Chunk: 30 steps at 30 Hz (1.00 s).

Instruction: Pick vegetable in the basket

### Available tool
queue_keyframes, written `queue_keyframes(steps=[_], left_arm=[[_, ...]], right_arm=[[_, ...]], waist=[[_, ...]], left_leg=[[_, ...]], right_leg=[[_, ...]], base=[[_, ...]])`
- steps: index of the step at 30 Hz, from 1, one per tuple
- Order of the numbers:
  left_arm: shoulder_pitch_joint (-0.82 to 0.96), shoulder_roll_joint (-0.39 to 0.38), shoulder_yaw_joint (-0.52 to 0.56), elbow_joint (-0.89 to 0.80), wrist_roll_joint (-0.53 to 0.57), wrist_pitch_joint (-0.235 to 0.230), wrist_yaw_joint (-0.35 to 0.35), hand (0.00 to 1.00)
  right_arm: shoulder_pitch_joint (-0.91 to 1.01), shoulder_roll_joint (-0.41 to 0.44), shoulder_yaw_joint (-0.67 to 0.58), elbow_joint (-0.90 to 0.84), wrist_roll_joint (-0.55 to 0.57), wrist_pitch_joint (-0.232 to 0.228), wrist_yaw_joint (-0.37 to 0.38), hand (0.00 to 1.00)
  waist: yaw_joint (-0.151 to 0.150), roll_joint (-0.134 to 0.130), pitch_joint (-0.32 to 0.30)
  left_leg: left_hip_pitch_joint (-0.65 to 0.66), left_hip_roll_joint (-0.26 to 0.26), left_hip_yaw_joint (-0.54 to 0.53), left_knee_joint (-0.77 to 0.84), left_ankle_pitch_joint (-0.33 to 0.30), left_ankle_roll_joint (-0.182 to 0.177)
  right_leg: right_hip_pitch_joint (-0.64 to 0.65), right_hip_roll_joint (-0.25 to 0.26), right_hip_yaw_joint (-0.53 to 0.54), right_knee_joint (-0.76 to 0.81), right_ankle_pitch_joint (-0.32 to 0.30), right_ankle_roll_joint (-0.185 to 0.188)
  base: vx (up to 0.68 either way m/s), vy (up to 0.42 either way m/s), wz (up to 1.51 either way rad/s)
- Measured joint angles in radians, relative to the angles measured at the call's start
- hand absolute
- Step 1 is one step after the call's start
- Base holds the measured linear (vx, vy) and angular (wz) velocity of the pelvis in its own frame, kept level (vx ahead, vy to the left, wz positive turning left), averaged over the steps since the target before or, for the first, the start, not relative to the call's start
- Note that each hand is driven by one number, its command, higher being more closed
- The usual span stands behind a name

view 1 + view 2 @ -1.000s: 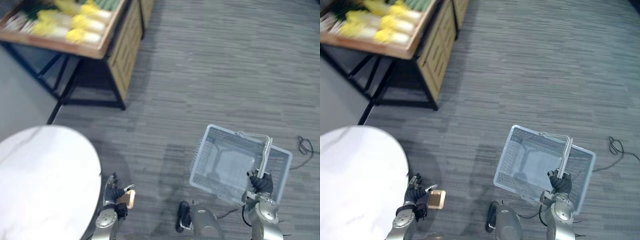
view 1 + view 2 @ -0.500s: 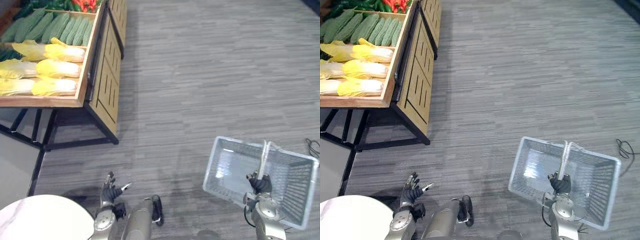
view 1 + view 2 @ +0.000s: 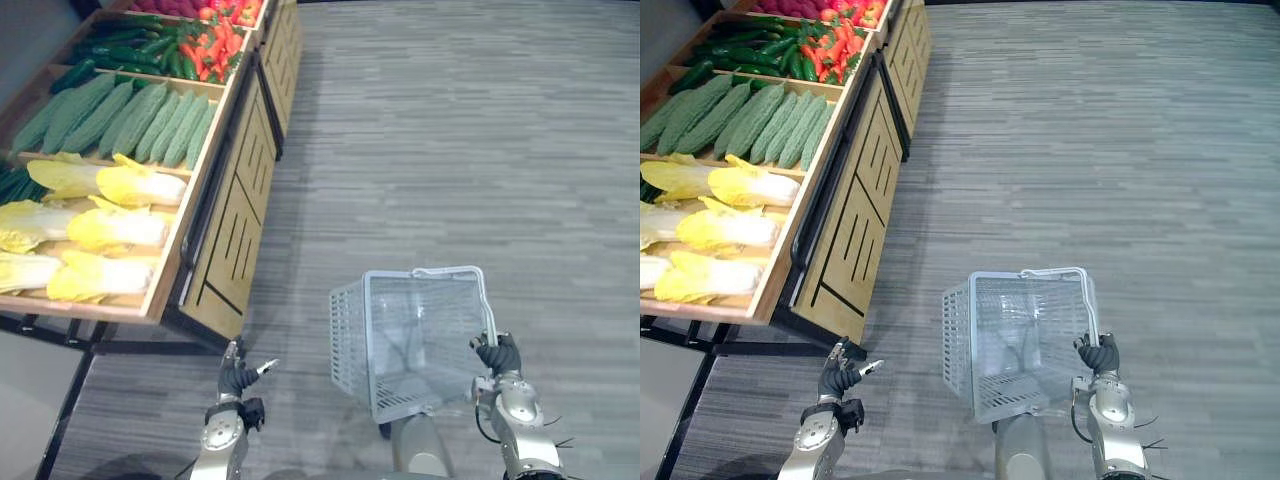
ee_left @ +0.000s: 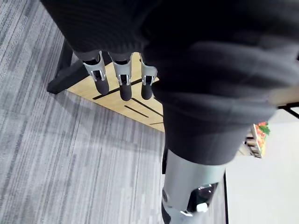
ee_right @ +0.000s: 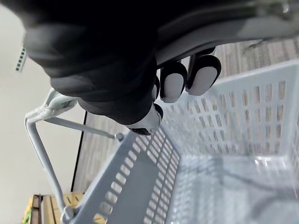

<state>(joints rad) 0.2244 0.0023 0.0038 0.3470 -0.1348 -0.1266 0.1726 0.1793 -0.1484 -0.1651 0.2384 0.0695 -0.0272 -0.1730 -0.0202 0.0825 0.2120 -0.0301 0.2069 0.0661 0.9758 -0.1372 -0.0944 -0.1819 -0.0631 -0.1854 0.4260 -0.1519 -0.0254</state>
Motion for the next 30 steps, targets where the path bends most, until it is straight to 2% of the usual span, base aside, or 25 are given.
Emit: queue_keyframes(steps=[1,2,3,4,6,7,8,9,10,12,14,15,16,17,18,19,21,22,23,24,25,26,27,29,30], left_arm=[[0.005,0.0,-0.004,-0.011,0.0,0.0,0.0,0.0],[0.005,-0.002,-0.003,-0.042,0.0,0.001,0.0,0.0],[0.006,-0.002,-0.002,-0.054,0.0,0.001,0.0,0.0],[0.011,-0.002,-0.001,-0.085,0.0,0.001,0.002,0.0],[0.01,-0.003,-0.002,-0.132,0.013,0.001,0.002,0.0],[0.011,-0.003,-0.006,-0.147,0.02,0.001,0.002,0.0],[0.015,-0.004,-0.012,-0.161,0.021,0.0,0.002,0.0],[0.021,0.003,-0.011,-0.179,0.022,0.0,0.003,0.0],[0.02,0.007,-0.008,-0.196,0.022,0.001,0.006,0.0],[0.023,0.006,0.004,-0.26,0.021,0.001,0.01,0.0],[0.034,0.003,-0.008,-0.312,0.02,0.0,0.011,0.0],[0.035,0.005,-0.016,-0.346,0.021,-0.002,0.016,0.0],[0.033,0.011,-0.017,-0.386,0.021,-0.009,0.03,0.0],[0.033,0.015,-0.019,-0.4,0.022,-0.014,0.037,0.0],[0.032,0.021,-0.023,-0.42,0.023,-0.017,0.051,0.0],[0.033,0.022,-0.022,-0.445,0.041,-0.028,0.071,0.0],[0.032,0.021,-0.023,-0.463,0.056,-0.035,0.079,0.0],[0.032,0.014,-0.031,-0.478,0.068,-0.038,0.091,0.0],[0.032,0.012,-0.035,-0.484,0.069,-0.038,0.094,0.0],[0.031,0.008,-0.041,-0.504,0.07,-0.041,0.095,0.0],[0.03,0.008,-0.043,-0.509,0.075,-0.048,0.097,0.0],[0.029,0.01,-0.044,-0.519,0.094,-0.055,0.099,0.0],[0.023,0.002,-0.046,-0.509,0.11,-0.052,0.099,0.0],[0.032,-0.022,-0.072,-0.511,0.119,-0.052,0.094,0.0],[0.03,-0.022,-0.084,-0.511,0.136,-0.053,0.09,0.0]], right_arm=[[0.007,0.01,-0.003,-0.011,0.0,0.0,-0.002,1.0],[0.025,0.022,-0.007,-0.053,0.001,-0.001,-0.004,1.0],[0.029,0.025,-0.012,-0.069,0.006,-0.001,-0.004,1.0],[0.03,0.031,-0.035,-0.093,0.022,-0.003,-0.011,1.0],[0.025,0.034,-0.075,-0.102,0.044,-0.014,-0.03,1.0],[0.029,0.032,-0.096,-0.1,0.049,-0.018,-0.043,1.0],[0.036,0.021,-0.127,-0.094,0.052,-0.027,-0.05,1.0],[0.044,0.009,-0.149,-0.059,0.056,-0.037,-0.052,1.0],[0.04,0.005,-0.151,-0.009,0.056,-0.037,-0.057,1.0],[0.028,0.002,-0.152,0.034,0.051,-0.036,-0.06,1.0],[0.015,0.005,-0.151,0.094,0.037,-0.023,-0.057,1.0],[0.02,0.016,-0.147,0.121,0.036,-0.014,-0.049,1.0],[0.026,0.026,-0.139,0.145,0.032,-0.004,-0.041,1.0],[0.026,0.028,-0.131,0.154,0.032,-0.001,-0.039,1.0],[0.025,0.03,-0.119,0.163,0.033,0.0,-0.038,1.0],[0.023,0.042,-0.105,0.163,0.032,0.0,-0.033,1.0],[0.016,0.043,-0.111,0.149,0.031,-0.004,-0.025,1.0],[0.039,0.047,-0.11,0.118,0.033,-0.012,-0.02,1.0],[0.049,0.052,-0.11,0.105,0.033,-0.016,-0.02,1.0],[0.073,0.069,-0.11,0.081,0.034,-0.036,-0.02,1.0],[0.085,0.079,-0.11,0.073,0.037,-0.044,-0.02,1.0],[0.115,0.102,-0.11,0.059,0.04,-0.053,-0.02,1.0],[0.146,0.101,-0.116,0.061,0.045,-0.059,-0.02,1.0],[0.167,0.098,-0.117,0.069,0.057,-0.06,-0.019,1.0],[0.167,0.098,-0.112,0.07,0.066,-0.059,-0.019,1.0]], waist=[[0.003,0.001,0.0],[0.013,-0.014,0.007],[0.019,-0.012,0.007],[0.032,-0.012,0.007],[0.035,-0.01,0.007],[0.033,-0.011,0.006],[0.032,-0.002,0.0],[0.032,0.001,-0.02],[0.032,-0.039,-0.036],[0.035,-0.054,-0.035],[0.033,-0.063,-0.03],[0.03,-0.074,-0.027],[0.014,-0.083,-0.031],[0.001,-0.082,-0.031],[-0.011,-0.077,-0.033],[-0.01,-0.074,-0.032],[-0.009,-0.073,-0.032],[-0.008,-0.07,-0.031],[-0.006,-0.07,-0.032],[-0.005,-0.07,-0.033],[-0.005,-0.076,-0.036],[-0.012,-0.101,-0.048],[-0.021,-0.102,-0.045],[0.014,-0.074,-0.061],[0.013,-0.065,-0.066]], left_leg=[[-0.042,0.022,0.027,0.054,-0.015,0.004],[-0.124,0.048,0.092,0.089,-0.049,0.025],[-0.155,0.054,0.12,0.071,-0.065,0.03],[-0.21,0.054,0.173,0.003,-0.09,0.04],[-0.258,0.039,0.245,-0.168,-0.101,0.041],[-0.259,0.018,0.278,-0.282,-0.091,0.038],[-0.252,-0.007,0.309,-0.432,-0.027,0.027],[-0.235,-0.037,0.339,-0.526,0.015,0.159],[-0.233,-0.083,0.343,-0.541,0.006,0.171],[-0.25,-0.106,0.324,-0.503,-0.051,0.193],[-0.198,-0.144,0.306,-0.497,-0.098,0.193],[-0.144,-0.186,0.283,-0.514,-0.122,0.196],[-0.107,-0.215,0.247,-0.521,-0.141,0.207],[-0.094,-0.218,0.233,-0.52,-0.148,0.215],[-0.075,-0.222,0.206,-0.525,-0.152,0.219],[-0.032,-0.223,0.182,-0.557,-0.152,0.219],[-0.001,-0.221,0.136,-0.574,-0.152,0.218],[0.024,-0.204,0.093,-0.571,-0.157,0.21],[0.03,-0.197,0.071,-0.567,-0.161,0.202],[0.032,-0.176,0.021,-0.548,-0.179,0.169],[0.026,-0.171,-0.007,-0.534,-0.189,0.151],[-0.004,-0.173,-0.057,-0.495,-0.213,0.11],[-0.015,-0.16,-0.099,-0.467,-0.252,0.06],[-0.025,-0.119,-0.118,-0.48,-0.242,0.035],[-0.039,-0.106,-0.125,-0.49,-0.22,0.019]], right_leg=[[0.045,0.002,-0.014,-0.029,0.0,-0.001],[0.133,-0.002,-0.04,-0.101,-0.001,-0.001],[0.159,-0.004,-0.051,-0.123,-0.001,0.0],[0.206,-0.013,-0.066,-0.161,-0.012,0.015],[0.269,-0.027,-0.105,-0.185,-0.041,0.04],[0.299,-0.038,-0.126,-0.184,-0.061,0.057],[0.326,-0.039,-0.146,-0.181,-0.087,0.081],[0.341,-0.044,-0.156,-0.178,-0.123,0.103],[0.342,-0.08,-0.151,-0.175,-0.135,0.11],[0.354,-0.101,-0.14,-0.158,-0.136,0.116],[0.328,-0.151,-0.126,0.034,-0.138,0.136],[0.266,-0.204,-0.086,0.251,-0.094,0.179],[0.186,-0.238,-0.035,0.461,-0.056,0.173],[0.154,-0.239,-0.014,0.527,-0.071,0.164],[0.102,-0.23,0.012,0.584,-0.091,0.139],[0.032,-0.22,0.025,0.573,-0.121,0.112],[-0.015,-0.197,0.039,0.501,-0.155,0.089],[-0.041,-0.141,0.104,0.404,-0.176,0.091],[-0.051,-0.115,0.14,0.366,-0.177,0.091],[-0.066,-0.05,0.231,0.277,-0.176,0.092],[-0.068,-0.022,0.281,0.233,-0.172,0.099],[-0.061,-0.003,0.377,0.135,-0.139,0.114],[-0.051,0.007,0.352,0.149,-0.117,0.135],[-0.046,0.013,0.282,0.161,-0.14,0.099],[-0.04,0.007,0.233,0.166,-0.147,0.088]], base=[[0.57,-0.168,0.44],[0.45,-0.11,0.42],[0.49,-0.076,0.46],[0.36,0.003,0.41],[0.35,0.045,0.51],[0.29,0.079,0.6],[0.39,0.13,0.75],[0.47,0.158,0.77],[0.47,0.155,0.64],[0.43,0.159,0.46],[0.39,0.157,0.43],[0.39,0.116,0.71],[0.4,0.071,0.87],[0.39,-0.012,0.97],[0.37,-0.051,0.81],[0.36,-0.056,0.65],[0.37,-0.151,0.7],[0.32,-0.192,0.89],[0.36,-0.303,1.13],[0.22,-0.246,0.93],[0.32,-0.401,1.45],[0.23,-0.391,1.74],[0.23,-0.373,1.67],[0.2,-0.306,1.07],[0.19,-0.339,1.12]])
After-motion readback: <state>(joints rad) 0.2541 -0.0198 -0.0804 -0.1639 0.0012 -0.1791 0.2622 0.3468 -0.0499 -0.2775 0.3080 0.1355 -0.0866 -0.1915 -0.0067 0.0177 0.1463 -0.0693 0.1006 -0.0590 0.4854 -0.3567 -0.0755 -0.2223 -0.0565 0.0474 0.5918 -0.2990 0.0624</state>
